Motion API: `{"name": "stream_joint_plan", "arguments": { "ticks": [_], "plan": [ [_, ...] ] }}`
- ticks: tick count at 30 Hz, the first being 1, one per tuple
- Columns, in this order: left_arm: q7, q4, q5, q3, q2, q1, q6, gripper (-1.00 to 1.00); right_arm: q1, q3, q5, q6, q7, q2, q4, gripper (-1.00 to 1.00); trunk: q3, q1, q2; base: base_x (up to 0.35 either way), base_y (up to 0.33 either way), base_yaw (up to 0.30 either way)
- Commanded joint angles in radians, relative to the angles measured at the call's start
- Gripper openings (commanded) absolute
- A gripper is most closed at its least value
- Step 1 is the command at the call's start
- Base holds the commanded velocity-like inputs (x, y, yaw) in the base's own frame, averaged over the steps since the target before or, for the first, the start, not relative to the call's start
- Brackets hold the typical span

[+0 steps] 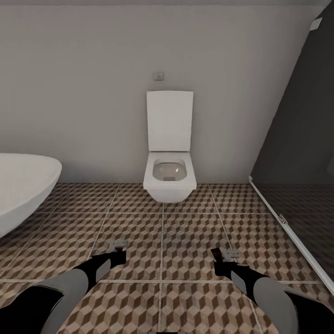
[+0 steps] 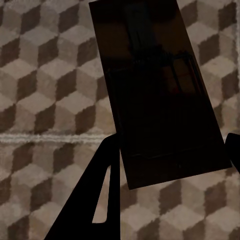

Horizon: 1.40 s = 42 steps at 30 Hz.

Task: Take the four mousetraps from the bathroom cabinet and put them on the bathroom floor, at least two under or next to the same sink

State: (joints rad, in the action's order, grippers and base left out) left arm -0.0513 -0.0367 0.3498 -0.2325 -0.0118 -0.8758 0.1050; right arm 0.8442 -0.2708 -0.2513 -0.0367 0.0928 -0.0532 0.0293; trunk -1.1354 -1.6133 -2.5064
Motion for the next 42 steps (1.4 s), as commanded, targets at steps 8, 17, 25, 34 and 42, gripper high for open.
{"name": "stream_joint_plan", "arguments": {
  "ticks": [8,17,25,34,42],
  "plan": [
    [-0.001,-0.002,0.008,-0.008,-0.001,0.0,0.005,-1.0,0.001,-0.008,-0.006,-0.003,0.001,-0.001,0.001,-1.0,-0.001,0.0,0.0,0.0,0.0,0.0],
    [-0.001,-0.002,0.008,-0.008,-0.001,0.0,0.005,-1.0,0.001,-0.008,-0.005,-0.002,0.001,-0.001,0.001,-1.0,-0.001,0.0,0.0,0.0,0.0,0.0],
    [-0.001,-0.005,0.008,-0.008,-0.001,0.0,0.006,-1.0,0.001,-0.008,-0.006,-0.002,0.0,-0.001,0.001,-1.0,-0.001,0.0,0.0,0.0,0.0,0.0],
    [0.0,-0.006,0.008,-0.007,-0.001,0.0,0.008,-1.0,0.001,-0.008,-0.006,0.004,-0.001,-0.001,0.001,-1.0,-0.001,0.0,0.0,0.045,0.008,0.0],
    [0.002,-0.009,0.008,-0.007,-0.001,0.0,0.008,-1.0,0.001,-0.008,-0.008,0.01,-0.006,-0.001,0.0,-1.0,-0.001,0.0,0.0,0.268,0.108,0.0]
  ]
}}
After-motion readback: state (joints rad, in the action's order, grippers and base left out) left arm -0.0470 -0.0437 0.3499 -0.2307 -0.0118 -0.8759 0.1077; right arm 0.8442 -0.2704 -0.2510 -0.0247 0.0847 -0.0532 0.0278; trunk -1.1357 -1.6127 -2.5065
